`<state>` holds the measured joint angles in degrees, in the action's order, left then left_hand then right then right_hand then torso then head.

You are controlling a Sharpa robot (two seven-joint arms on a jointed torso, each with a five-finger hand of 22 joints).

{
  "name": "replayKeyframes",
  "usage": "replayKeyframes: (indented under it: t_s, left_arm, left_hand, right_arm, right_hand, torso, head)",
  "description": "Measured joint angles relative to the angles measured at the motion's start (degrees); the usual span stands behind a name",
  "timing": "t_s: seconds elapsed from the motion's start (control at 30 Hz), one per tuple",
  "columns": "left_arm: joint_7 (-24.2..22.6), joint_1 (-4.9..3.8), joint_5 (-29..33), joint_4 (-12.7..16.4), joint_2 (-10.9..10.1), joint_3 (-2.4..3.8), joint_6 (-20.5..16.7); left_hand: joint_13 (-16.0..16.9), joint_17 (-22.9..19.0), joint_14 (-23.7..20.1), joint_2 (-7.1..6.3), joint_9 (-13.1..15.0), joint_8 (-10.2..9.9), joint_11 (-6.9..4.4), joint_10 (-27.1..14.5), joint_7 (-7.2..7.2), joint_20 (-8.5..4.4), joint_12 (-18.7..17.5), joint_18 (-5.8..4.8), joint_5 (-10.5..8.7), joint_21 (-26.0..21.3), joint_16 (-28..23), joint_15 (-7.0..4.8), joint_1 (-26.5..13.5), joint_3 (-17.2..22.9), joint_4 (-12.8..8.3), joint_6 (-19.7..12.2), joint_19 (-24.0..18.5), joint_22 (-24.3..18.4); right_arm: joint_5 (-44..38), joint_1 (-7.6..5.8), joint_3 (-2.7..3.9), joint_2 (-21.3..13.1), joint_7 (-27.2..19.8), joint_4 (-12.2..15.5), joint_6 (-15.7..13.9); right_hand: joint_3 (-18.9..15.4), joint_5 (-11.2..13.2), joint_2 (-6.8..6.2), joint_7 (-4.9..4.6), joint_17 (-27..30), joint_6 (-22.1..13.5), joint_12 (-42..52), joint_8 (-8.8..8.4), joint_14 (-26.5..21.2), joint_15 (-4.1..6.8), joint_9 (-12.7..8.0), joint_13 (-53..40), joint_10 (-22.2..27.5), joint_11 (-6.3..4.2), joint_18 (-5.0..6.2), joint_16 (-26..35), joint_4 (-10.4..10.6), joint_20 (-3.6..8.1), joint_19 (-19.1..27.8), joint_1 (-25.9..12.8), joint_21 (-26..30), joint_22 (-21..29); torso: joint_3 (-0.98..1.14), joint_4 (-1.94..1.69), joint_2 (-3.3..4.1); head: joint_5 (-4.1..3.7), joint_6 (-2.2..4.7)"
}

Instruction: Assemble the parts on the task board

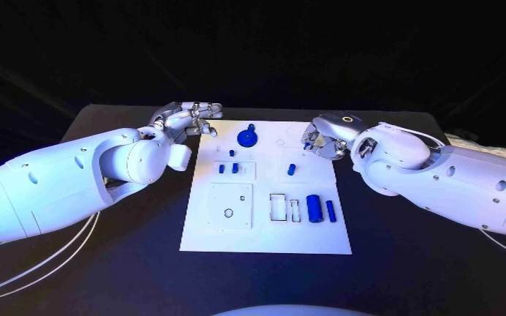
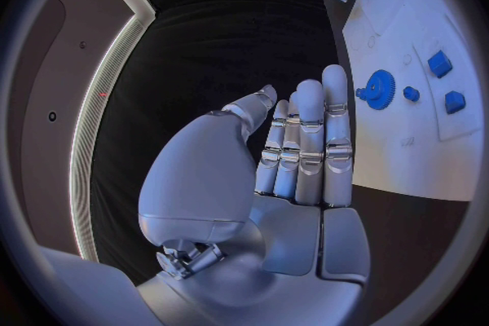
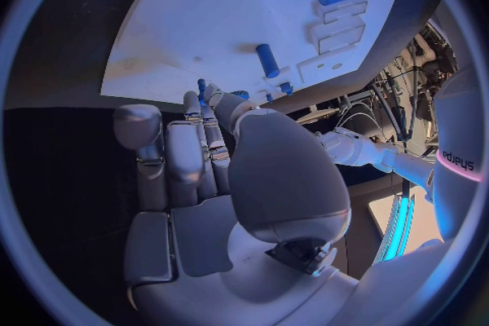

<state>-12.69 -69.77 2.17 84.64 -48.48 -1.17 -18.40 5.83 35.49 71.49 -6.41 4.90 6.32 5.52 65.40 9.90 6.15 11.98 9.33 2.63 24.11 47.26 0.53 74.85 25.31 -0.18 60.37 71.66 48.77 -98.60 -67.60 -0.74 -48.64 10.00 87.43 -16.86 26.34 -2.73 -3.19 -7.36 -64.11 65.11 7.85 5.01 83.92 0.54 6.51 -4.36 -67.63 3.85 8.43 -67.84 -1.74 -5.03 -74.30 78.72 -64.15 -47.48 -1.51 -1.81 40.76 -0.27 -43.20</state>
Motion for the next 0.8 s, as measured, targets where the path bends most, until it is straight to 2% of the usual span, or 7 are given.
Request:
replayKeyframes:
  t_s: [0.23, 0.43, 0.63, 0.8]
  left_arm:
    - [0.0, 0.02, 0.0, 0.0, 0.0, -0.01, 0.0]
    - [0.0, 0.06, 0.0, 0.1, 0.0, -0.01, 0.1]
    - [0.0, 0.07, 0.1, 0.5, 0.0, -0.02, 0.2]
    - [0.0, 0.07, 0.3, 0.8, 0.0, -0.02, 0.3]
  left_hand:
    - [0.0, 0.0, 0.0, 0.00, 0.0, 0.0, 0.00, 0.0, 0.00, 0.00, 0.0, 0.00, 0.00, 0.0, 0.0, 0.00, 0.0, 0.0, 0.0, 0.0, 0.0, 0.0]
    - [0.1, -0.1, -0.2, -0.07, -0.1, 0.3, 0.20, -0.2, -0.20, 0.21, 0.5, 0.00, 0.00, -0.6, 0.0, 0.20, -1.0, -0.9, 0.9, -0.2, 0.2, -0.5]
    - [0.2, -0.1, -0.2, -0.16, -0.1, 0.3, -0.01, -0.4, -0.20, 0.21, 0.7, 0.00, 0.00, -0.6, 0.0, 0.20, -1.1, -1.0, 1.0, -0.2, 0.2, -0.6]
    - [0.2, -0.1, -0.2, -0.16, -0.1, 0.3, -0.01, -0.4, -0.20, 0.40, 0.7, 0.00, 0.00, -0.6, 0.0, 0.20, -1.1, -1.3, 1.0, -0.2, 0.4, -0.6]
  right_arm:
    - [1.2, -0.06, 0.11, -0.2, 0.0, 4.4, -0.8]
    - [1.9, 0.22, 0.06, 2.6, -0.2, 7.8, -1.1]
    - [1.9, 0.67, -0.20, 4.9, -0.2, 9.1, -1.1]
    - [1.9, 1.80, -0.59, 7.3, -0.2, 9.5, -0.9]
  right_hand:
    - [0.0, 0.0, 0.00, 0.00, -0.1, 0.0, 0.0, 0.00, 0.0, 0.00, 0.0, 0.0, 0.0, 0.00, 0.00, 0.0, 0.0, 0.00, 0.0, 0.0, 0.0, -0.2]
    - [0.2, 0.0, 0.00, 0.00, -0.2, 0.0, -0.2, -0.05, 0.0, 0.00, 0.0, 0.1, 0.0, 0.01, 0.00, 0.0, 0.2, -0.01, -0.4, 0.0, 0.0, -0.3]
    - [0.3, 0.0, 0.00, 0.00, -0.3, 0.0, -0.2, -0.05, 0.0, -0.01, 0.0, 0.2, 0.0, 0.01, 0.00, 0.0, 0.0, -0.01, -0.4, 0.0, -0.2, -0.3]
    - [0.4, 0.0, 0.00, 0.00, -0.4, 0.0, -0.2, -0.06, 0.0, -0.01, 0.0, 0.2, 0.0, 0.01, 0.00, 0.0, -0.1, -0.01, -0.4, 0.0, -0.2, -0.3]
  torso:
    - [0.02, 0.03, 0.00]
    - [0.01, -0.05, 0.00]
    - [-0.09, -0.06, 0.03]
    - [-0.15, -0.03, 0.03]
  head:
    - [0.36, 0.09]
    - [0.70, 0.07]
    - [1.33, -0.34]
    - [2.04, -0.55]
